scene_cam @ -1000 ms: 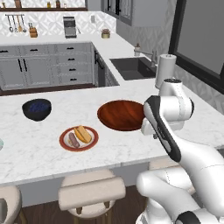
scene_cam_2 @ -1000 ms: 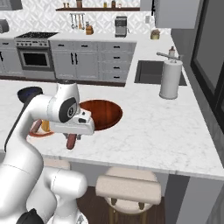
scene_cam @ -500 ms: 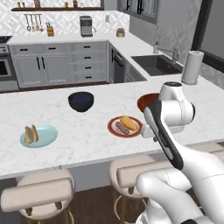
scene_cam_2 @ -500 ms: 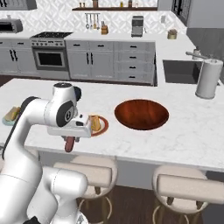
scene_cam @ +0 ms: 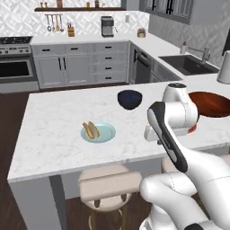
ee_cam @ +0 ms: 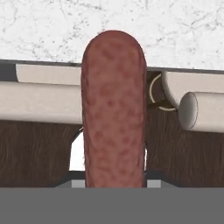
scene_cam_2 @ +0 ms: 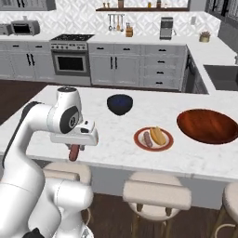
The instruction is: Place one bun and one sausage from the bowl on each plate.
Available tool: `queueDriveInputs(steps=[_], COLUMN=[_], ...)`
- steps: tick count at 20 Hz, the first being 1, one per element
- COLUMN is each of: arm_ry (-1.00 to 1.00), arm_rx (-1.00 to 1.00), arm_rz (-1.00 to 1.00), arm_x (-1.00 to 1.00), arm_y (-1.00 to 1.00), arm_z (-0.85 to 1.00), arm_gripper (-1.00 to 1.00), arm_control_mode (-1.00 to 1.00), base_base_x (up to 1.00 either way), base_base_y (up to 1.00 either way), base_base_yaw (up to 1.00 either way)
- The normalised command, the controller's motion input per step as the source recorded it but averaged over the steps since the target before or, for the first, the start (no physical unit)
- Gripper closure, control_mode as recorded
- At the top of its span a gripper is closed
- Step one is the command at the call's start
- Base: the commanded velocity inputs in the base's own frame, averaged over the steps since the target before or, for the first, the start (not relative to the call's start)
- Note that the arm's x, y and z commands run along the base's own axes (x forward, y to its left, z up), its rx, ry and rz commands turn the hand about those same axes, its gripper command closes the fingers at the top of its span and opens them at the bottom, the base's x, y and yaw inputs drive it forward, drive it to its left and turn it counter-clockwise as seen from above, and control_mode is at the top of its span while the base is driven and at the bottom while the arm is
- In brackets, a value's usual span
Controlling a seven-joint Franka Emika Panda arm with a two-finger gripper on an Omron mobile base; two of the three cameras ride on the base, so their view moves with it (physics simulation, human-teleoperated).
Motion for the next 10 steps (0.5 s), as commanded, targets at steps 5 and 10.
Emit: queueDriveInputs(steps=[5, 10], arm_ry=[0.0, 0.0], arm_rx=[0.0, 0.0], arm_rz=[0.0, 0.0], arm_x=[0.0, 0.0], arm_y=[0.0, 0.0], arm_z=[0.0, 0.0], arm_gripper=[1.0, 1.0], arm_control_mode=[1.0, 1.0], base_base_x=[0.09, 0.41], base_base_y=[0.94, 0.31], base_base_yaw=[0.0, 0.0])
